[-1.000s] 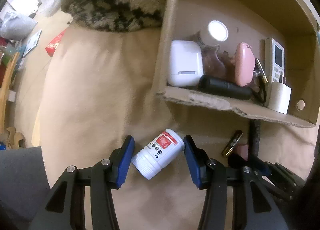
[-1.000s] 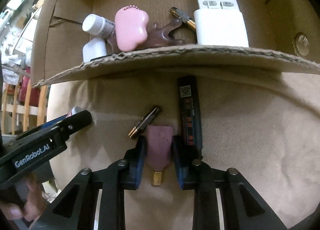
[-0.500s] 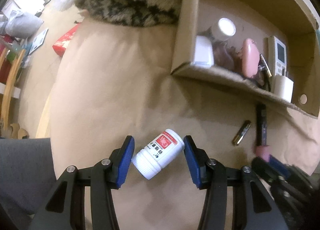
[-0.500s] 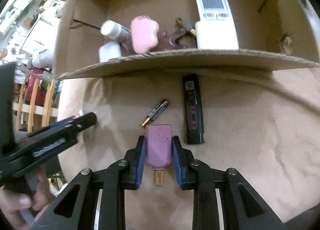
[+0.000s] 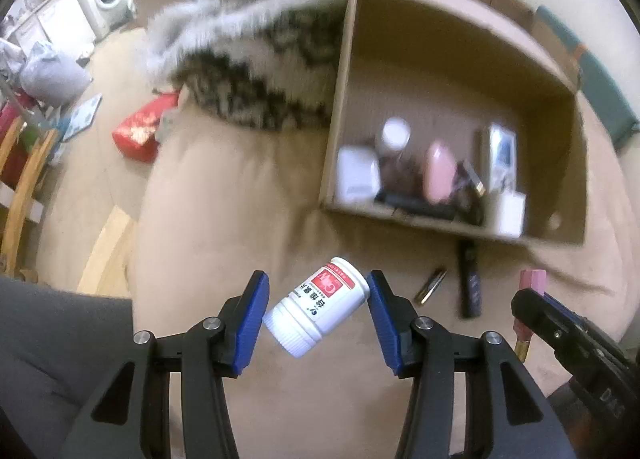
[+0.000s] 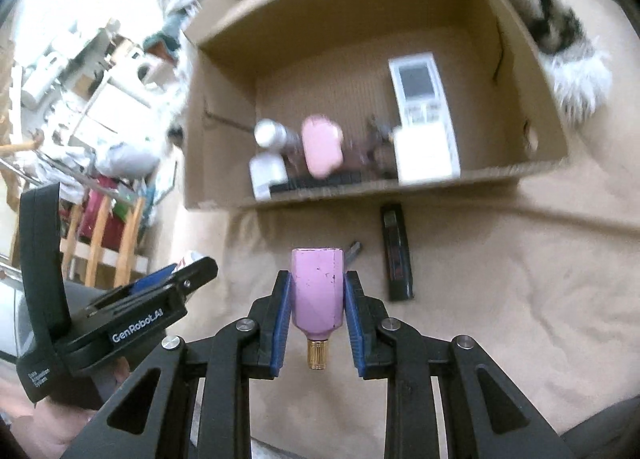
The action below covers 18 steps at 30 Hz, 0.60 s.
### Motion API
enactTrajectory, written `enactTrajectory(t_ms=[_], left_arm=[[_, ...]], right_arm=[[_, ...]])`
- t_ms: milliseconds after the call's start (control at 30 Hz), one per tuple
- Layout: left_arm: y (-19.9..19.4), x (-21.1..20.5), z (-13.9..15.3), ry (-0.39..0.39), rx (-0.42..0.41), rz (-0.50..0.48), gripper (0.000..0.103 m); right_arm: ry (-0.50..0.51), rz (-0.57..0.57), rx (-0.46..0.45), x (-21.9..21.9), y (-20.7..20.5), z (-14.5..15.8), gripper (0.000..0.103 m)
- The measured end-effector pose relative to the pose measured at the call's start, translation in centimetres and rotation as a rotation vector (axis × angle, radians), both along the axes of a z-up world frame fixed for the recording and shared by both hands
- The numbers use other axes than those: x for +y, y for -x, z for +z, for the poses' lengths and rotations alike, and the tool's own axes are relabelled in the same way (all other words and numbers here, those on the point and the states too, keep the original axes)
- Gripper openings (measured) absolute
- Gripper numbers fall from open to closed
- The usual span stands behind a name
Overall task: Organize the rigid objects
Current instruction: 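Grasp the red-labelled white pill bottle with the left tool while the right tool grasps the pink lipstick item, then carry the pill bottle and pink lipstick item into the box and open both tools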
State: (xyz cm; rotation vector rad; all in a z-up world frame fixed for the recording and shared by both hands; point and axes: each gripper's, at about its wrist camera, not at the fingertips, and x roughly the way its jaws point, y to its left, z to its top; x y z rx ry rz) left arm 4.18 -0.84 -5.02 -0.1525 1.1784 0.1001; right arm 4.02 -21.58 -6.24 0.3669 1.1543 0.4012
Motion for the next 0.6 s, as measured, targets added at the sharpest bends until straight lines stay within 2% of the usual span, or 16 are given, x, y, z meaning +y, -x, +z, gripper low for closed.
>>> enactTrajectory(t_ms=[167,267,433,600], left_arm=[[-1.6,-0.9,3.7,-0.046,-0.107,-0.032,0.047],[-3.3,-0.9,5.4,-0.055,-0.140,-0.052,0.047],[-6.1,-1.9,6.3,-0.067,-0.169,-0.079,0.047],[-8.5,-3.1,5.8,-0.076,-0.181,-0.120,0.047]], right_arm=[[-0.070,0.004,-0.142,-0.6,-0.3,3.7,0.028],[-0.089,0.000,-0.190,-0.9,-1.3,5.6,0.028],[-0.093,-0.018,-0.223,-2.3,-3.9,7.7,0.028],[-0.036,-0.009,-0.225,-3.2,-7.2,8.5,0.028]])
